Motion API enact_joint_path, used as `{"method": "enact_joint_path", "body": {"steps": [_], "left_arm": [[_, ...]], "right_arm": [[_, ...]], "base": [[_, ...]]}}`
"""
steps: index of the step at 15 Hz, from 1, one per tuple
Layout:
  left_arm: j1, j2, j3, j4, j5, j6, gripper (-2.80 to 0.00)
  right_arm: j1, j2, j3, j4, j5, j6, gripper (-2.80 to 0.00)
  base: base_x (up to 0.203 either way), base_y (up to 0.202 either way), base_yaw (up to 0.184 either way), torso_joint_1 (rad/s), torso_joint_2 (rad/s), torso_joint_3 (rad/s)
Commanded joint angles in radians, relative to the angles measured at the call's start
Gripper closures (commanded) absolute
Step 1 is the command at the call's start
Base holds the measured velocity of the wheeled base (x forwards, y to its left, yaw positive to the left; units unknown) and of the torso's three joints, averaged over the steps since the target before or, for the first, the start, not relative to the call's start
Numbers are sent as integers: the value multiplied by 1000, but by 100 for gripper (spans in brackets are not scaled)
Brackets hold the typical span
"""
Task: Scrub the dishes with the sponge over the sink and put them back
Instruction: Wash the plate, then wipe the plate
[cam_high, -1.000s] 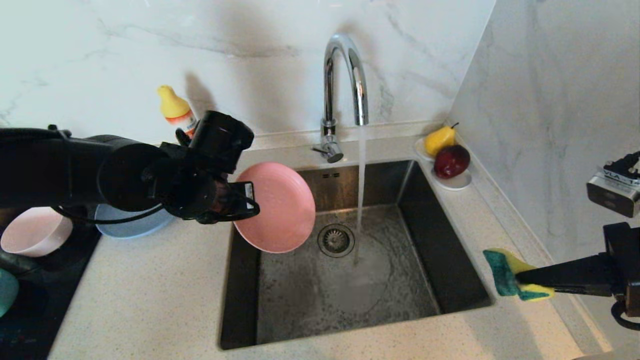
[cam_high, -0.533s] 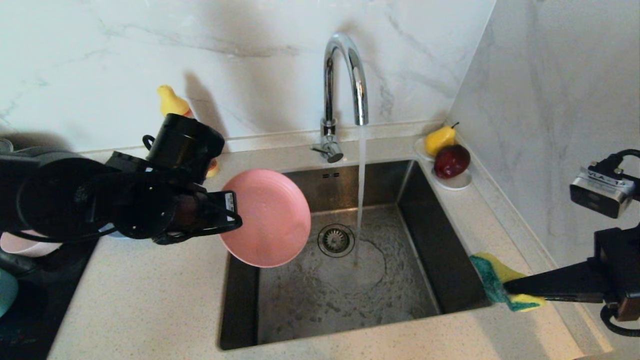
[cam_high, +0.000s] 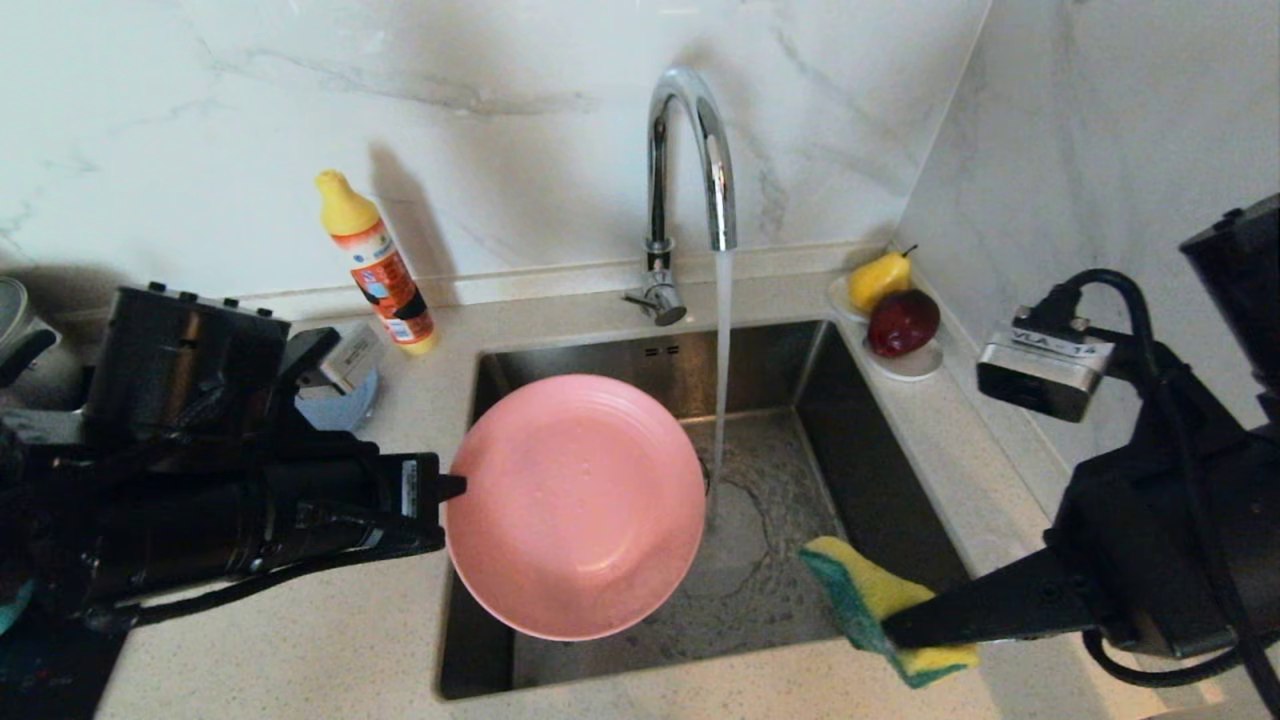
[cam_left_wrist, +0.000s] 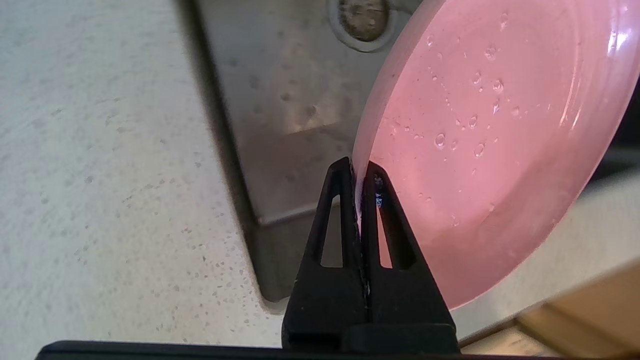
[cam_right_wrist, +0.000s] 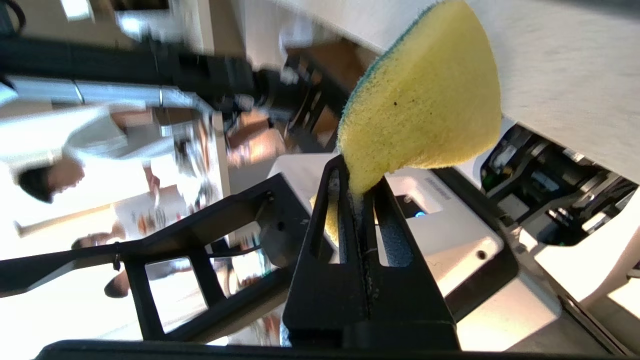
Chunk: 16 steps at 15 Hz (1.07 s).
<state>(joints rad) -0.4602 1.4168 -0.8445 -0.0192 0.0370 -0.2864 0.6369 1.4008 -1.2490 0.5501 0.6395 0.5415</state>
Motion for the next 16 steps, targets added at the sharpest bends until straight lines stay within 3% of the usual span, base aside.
{"method": "enact_joint_path", "body": {"steps": [1, 3, 5, 9, 11, 16], "left_arm": [[0, -54, 86, -71, -9, 48, 0], [-2, -74, 129, -80, -31, 80, 0], [-2, -96, 168, -94, -97, 114, 0], [-7, -101, 242, -224, -112, 141, 0], [-12, -101, 262, -271, -121, 167, 0], [-23, -117, 266, -271, -150, 170, 0]], "right_arm": [[96, 95, -40, 4, -16, 3, 0], [157, 154, -65, 3, -52, 3, 0], [208, 217, -115, 5, -87, 3, 0], [282, 319, -209, 32, -111, 3, 0], [313, 367, -241, 44, -160, 3, 0], [362, 470, -354, 100, -185, 3, 0]], "base": [[0, 0, 0, 0, 0, 0], [0, 0, 0, 0, 0, 0], [0, 0, 0, 0, 0, 0], [0, 0, 0, 0, 0, 0], [0, 0, 0, 0, 0, 0], [0, 0, 0, 0, 0, 0]]}}
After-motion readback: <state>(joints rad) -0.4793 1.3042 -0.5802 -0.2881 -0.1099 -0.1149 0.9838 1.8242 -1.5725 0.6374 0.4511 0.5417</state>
